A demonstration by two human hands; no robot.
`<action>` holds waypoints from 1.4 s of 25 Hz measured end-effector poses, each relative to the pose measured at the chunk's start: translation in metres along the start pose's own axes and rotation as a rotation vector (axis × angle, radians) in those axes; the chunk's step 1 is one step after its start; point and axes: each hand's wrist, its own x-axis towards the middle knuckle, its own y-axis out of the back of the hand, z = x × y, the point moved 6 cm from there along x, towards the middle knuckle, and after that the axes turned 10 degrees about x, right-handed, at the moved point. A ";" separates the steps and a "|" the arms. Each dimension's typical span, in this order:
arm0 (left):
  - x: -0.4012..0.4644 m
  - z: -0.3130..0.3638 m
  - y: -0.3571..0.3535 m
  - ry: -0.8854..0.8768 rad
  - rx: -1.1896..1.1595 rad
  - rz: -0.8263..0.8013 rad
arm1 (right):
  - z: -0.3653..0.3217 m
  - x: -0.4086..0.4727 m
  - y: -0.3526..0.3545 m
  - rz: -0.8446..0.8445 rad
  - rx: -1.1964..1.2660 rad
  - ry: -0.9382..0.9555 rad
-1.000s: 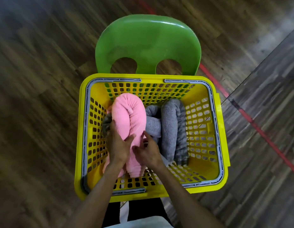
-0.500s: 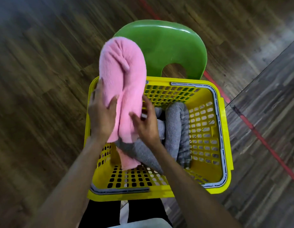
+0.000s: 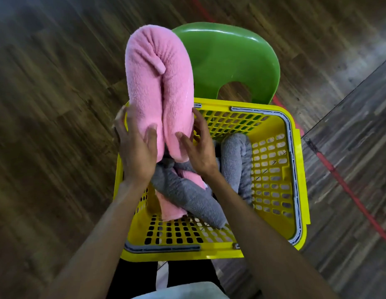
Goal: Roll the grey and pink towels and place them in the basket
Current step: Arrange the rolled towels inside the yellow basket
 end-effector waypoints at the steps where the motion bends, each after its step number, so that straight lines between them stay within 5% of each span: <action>1: -0.020 0.001 0.002 0.019 -0.016 0.013 | 0.000 -0.004 0.003 -0.007 0.008 -0.001; 6: -0.112 -0.002 -0.022 0.170 -0.117 -0.133 | 0.027 -0.035 0.035 0.087 -0.075 -0.059; 8: -0.141 -0.017 -0.049 0.398 -0.181 -0.253 | 0.051 -0.052 0.054 0.090 -0.160 -0.126; 12: -0.176 -0.023 -0.095 0.918 -0.253 -0.405 | 0.100 -0.056 0.077 -0.201 -0.614 -0.258; 15: -0.178 -0.011 -0.120 1.089 -0.227 -0.401 | 0.123 -0.043 0.081 -0.406 -0.822 -0.255; 22: -0.175 -0.015 -0.128 0.894 -0.169 -0.263 | 0.120 -0.030 0.072 -0.320 -1.018 -0.123; 28: -0.167 -0.002 -0.103 0.653 -0.234 -0.311 | 0.068 -0.060 0.082 -0.220 -0.578 -0.099; 35: -0.179 0.046 -0.056 0.461 -0.285 -0.346 | 0.024 -0.112 0.136 -0.049 -0.486 -0.071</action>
